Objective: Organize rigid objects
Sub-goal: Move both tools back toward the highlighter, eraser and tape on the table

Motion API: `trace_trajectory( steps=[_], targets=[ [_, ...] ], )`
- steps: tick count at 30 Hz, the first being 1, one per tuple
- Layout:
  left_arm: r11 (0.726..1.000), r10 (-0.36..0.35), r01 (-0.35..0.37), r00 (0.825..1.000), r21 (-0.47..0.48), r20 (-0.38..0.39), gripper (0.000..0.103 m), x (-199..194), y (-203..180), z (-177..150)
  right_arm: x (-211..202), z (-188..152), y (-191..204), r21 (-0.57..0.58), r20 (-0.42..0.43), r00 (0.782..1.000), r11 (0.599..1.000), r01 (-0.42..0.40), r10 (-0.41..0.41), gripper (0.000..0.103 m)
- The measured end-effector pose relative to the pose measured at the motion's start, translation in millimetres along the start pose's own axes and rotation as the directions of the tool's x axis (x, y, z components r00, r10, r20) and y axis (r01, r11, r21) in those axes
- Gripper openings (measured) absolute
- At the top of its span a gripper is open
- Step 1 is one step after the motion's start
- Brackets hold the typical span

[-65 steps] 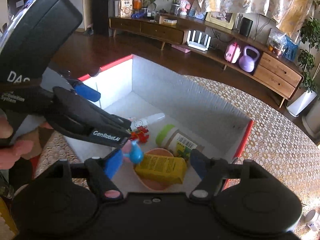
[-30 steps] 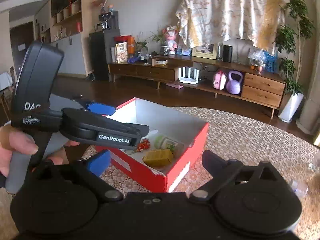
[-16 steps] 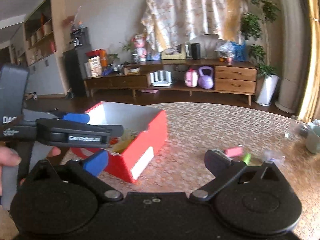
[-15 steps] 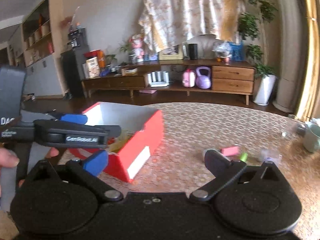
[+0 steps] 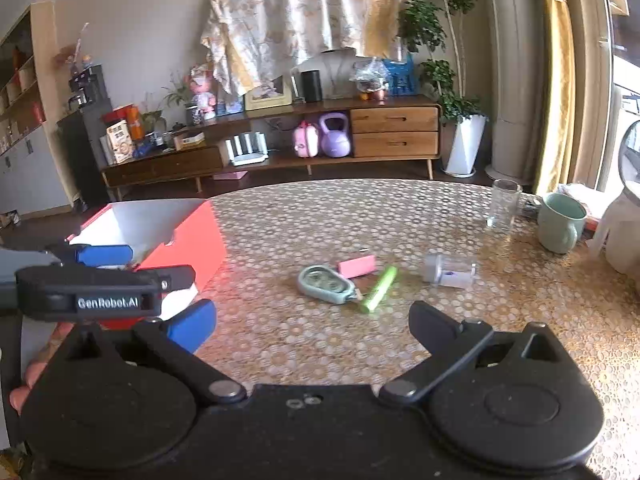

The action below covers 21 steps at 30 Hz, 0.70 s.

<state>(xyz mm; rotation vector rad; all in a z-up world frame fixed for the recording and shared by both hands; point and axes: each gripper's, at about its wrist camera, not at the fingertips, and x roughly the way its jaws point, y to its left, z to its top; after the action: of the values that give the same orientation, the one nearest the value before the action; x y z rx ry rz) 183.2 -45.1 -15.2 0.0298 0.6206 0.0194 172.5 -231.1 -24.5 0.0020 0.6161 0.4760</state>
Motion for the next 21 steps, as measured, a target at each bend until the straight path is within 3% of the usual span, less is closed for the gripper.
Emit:
trace_trajectory(
  steps=[12, 21],
  targets=[
    [1.0, -0.012, 0.012, 0.999, 0.005, -0.045, 0.084, 67, -20, 6, 48, -1, -38, 0.008, -0.041, 0.995, 0.996, 0.087, -0.086, 0.1],
    [0.996, -0.043, 0.046, 0.998, 0.08, -0.039, 0.084, 118, -39, 19, 85, 2, -59, 0.007, -0.076, 0.991, 0.994, 0.112, -0.111, 0.093]
  ],
)
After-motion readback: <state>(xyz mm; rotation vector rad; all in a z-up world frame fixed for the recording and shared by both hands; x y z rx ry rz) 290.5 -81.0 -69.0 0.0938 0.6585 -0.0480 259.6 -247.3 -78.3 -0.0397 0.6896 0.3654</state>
